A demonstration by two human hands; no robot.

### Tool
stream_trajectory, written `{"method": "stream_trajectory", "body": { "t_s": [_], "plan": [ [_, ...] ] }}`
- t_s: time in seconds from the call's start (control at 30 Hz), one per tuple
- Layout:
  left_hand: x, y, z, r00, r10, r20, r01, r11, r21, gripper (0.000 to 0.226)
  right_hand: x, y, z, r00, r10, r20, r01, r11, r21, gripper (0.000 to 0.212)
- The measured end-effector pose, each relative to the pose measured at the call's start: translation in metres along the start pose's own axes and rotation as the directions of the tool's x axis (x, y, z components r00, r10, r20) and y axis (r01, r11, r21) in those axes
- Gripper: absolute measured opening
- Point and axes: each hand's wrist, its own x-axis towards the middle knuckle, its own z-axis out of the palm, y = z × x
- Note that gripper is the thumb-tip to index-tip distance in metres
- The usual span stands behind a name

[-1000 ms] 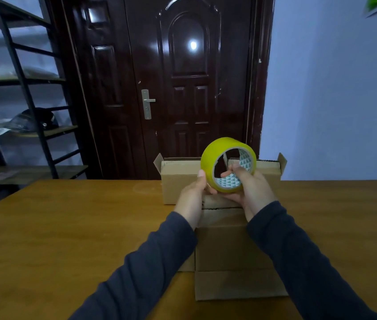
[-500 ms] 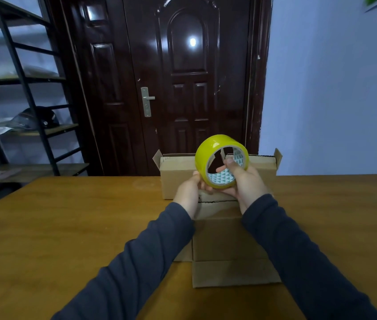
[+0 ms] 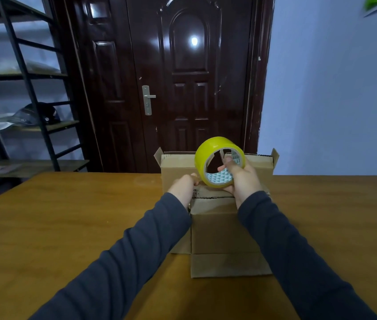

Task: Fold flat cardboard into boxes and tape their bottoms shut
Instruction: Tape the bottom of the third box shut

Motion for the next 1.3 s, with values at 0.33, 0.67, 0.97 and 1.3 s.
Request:
{"method": "stream_trajectory", "body": {
  "t_s": [0.33, 0.67, 0.97, 1.3],
  "plan": [
    [-0.018, 0.014, -0.033, 0.975, 0.220, -0.040, -0.223, 0.970, -0.097, 0.011, -0.005, -0.006, -0.010, 0.991, -0.088, -0.102, 0.103, 0.983, 0.151, 0.010],
    [-0.005, -0.009, -0.044, 0.984, 0.174, 0.029, -0.168, 0.973, -0.155, 0.033, -0.010, -0.004, -0.015, 0.983, -0.078, -0.166, 0.114, 0.968, 0.223, 0.020],
    [-0.003, -0.029, -0.052, 0.957, 0.287, 0.035, -0.287, 0.958, -0.015, 0.025, -0.014, -0.005, -0.013, 0.982, -0.143, -0.128, 0.158, 0.981, 0.116, 0.044],
    [0.009, -0.066, -0.047, 0.997, 0.073, 0.001, -0.073, 0.997, -0.021, 0.017, -0.013, -0.007, -0.011, 0.976, -0.093, -0.197, 0.119, 0.985, 0.124, 0.058]
  ]
}}
